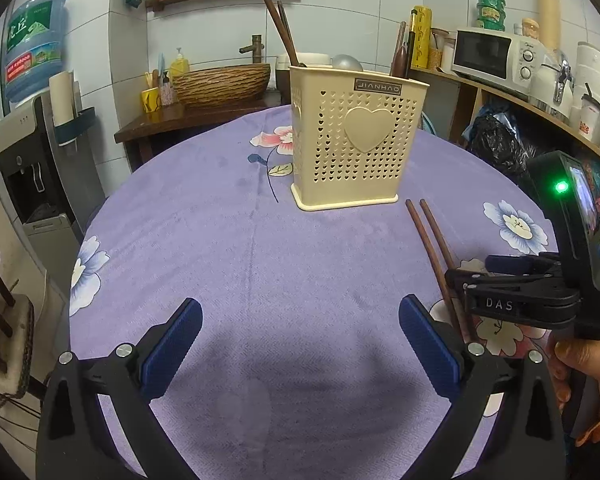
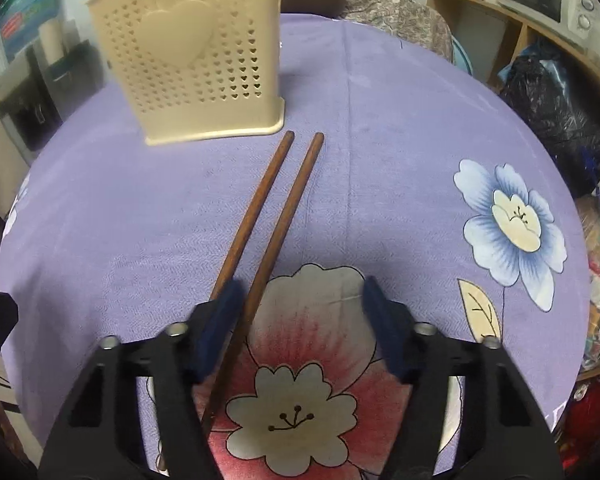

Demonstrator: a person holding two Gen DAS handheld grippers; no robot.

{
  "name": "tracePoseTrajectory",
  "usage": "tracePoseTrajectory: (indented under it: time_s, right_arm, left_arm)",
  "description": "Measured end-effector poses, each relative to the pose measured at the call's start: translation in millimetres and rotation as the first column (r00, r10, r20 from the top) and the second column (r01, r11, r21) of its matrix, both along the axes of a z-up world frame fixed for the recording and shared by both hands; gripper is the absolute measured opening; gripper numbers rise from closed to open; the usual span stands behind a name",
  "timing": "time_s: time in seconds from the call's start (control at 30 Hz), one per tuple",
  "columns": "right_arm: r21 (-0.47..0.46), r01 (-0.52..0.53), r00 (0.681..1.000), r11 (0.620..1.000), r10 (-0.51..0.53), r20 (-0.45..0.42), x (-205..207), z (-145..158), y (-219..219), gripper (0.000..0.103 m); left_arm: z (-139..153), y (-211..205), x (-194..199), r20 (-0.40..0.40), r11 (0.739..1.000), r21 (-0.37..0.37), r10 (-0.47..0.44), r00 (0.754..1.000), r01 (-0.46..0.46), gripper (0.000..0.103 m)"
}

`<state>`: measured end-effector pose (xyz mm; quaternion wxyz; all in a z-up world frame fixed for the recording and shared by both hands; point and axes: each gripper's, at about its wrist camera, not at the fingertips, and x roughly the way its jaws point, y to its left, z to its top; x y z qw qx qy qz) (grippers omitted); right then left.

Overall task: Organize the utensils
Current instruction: 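Move both open tools toward the last two brown chopsticks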

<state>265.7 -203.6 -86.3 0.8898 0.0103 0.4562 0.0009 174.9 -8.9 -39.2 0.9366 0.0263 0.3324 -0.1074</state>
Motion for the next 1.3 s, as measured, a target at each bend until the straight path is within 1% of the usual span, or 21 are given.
tracePoseTrajectory:
  time_s: [0.1,0.13,0.2,0.27,0.3,0.33,0.43,0.53,0.6,0.63,0.67,0.7,0.73,0.77,0.87,0.93,1.0,1.1,1.17,1.23,1.3]
  right_arm:
    - [0.005,-0.023,1.000,1.000,0.023,0.006,-1,2,-2,0.035]
    - [0.002,-0.028,1.000,1.000,0.028,0.007,-1,2,-3,0.026]
    - [0.013,-0.045,0.999,0.999,0.045,0.009,-5,3,-10,0.019]
    - [-0.026,-0.040,0.999,0.999,0.041,0.020,-15,6,-16,0.011]
    - [-0.052,-0.037,0.999,0.998,0.039,0.025,-19,7,-20,0.010]
    - [-0.043,-0.041,0.998,0.998,0.042,0.037,-25,8,-28,0.009]
    - [-0.041,-0.036,0.999,0.999,0.036,0.009,-39,4,-51,0.006]
    - [0.083,0.007,1.000,0.997,-0.009,0.023,-49,0,-86,0.006]
    - [0.106,0.074,0.996,0.992,-0.078,0.032,-50,0,-99,0.010]
    - [0.131,0.090,0.995,0.987,-0.095,0.033,-52,-2,-102,0.023]
    - [0.185,0.099,0.994,0.978,-0.107,0.033,-51,-3,-105,0.030]
    - [0.229,0.107,0.993,0.968,-0.117,0.031,-51,-2,-107,0.044]
    - [0.249,0.117,0.992,0.961,-0.127,0.026,-50,-1,-106,0.053]
    - [0.241,0.120,0.991,0.963,-0.130,0.029,-49,1,-101,0.054]
    - [0.162,0.095,0.995,0.982,-0.100,0.025,-48,5,-73,0.058]
    - [0.051,0.052,0.999,0.997,-0.052,0.006,-50,6,-45,0.078]
    - [-0.058,0.023,1.000,0.998,-0.022,0.009,-59,4,-19,0.081]
    - [-0.194,-0.018,1.000,0.981,0.015,-0.017,-65,-2,8,0.086]
    - [-0.230,-0.021,1.000,0.973,0.018,-0.019,-71,-3,10,0.090]
    - [-0.227,-0.029,0.999,0.973,0.020,-0.044,-80,-2,2,0.090]
    - [-0.260,-0.048,0.996,0.964,0.028,-0.082,-89,0,-10,0.091]
  left_arm:
    - [0,0,0,-0.003,1.000,-0.005,-0.001,1.000,0.001,0.098]
    - [0,0,0,-0.004,1.000,-0.009,-0.003,1.000,0.003,0.098]
    - [0,0,0,-0.006,1.000,-0.014,-0.006,1.000,0.006,0.098]
    - [-1,-1,-1,-0.012,1.000,-0.018,-0.010,1.000,0.010,0.098]
    - [-1,-1,-1,-0.015,1.000,-0.021,-0.012,1.000,0.012,0.098]
    - [-2,-1,-1,-0.017,1.000,-0.025,-0.015,1.000,0.015,0.098]
    - [-4,-1,0,-0.030,0.999,-0.041,-0.023,0.999,0.022,0.098]
    - [-6,-4,2,-0.043,0.998,-0.053,-0.030,0.999,0.028,0.098]
    - [-6,-7,2,-0.046,0.998,-0.062,-0.030,0.998,0.027,0.097]
    - [-5,-9,2,-0.044,0.997,-0.068,-0.034,0.998,0.031,0.097]
    - [-4,-10,2,-0.041,0.997,-0.069,-0.038,0.998,0.035,0.097]
    - [-4,-12,1,-0.041,0.997,-0.065,-0.041,0.998,0.038,0.097]
    - [-4,-14,1,-0.041,0.997,-0.060,-0.043,0.998,0.041,0.098]
    - [-4,-15,1,-0.041,0.998,-0.057,-0.044,0.998,0.042,0.097]
    - [-4,-16,0,-0.043,0.997,-0.060,-0.049,0.998,0.046,0.097]
    - [-5,-16,1,-0.045,0.997,-0.059,-0.047,0.998,0.045,0.097]
    - [-6,-15,2,-0.049,0.997,-0.061,-0.045,0.998,0.042,0.098]
    - [-7,-13,2,-0.054,0.997,-0.064,-0.041,0.998,0.038,0.097]
    - [-7,-13,2,-0.054,0.997,-0.066,-0.042,0.998,0.038,0.097]
    - [-7,-14,1,-0.054,0.997,-0.065,-0.045,0.998,0.041,0.097]
    - [-7,-17,1,-0.056,0.997,-0.062,-0.052,0.997,0.049,0.097]
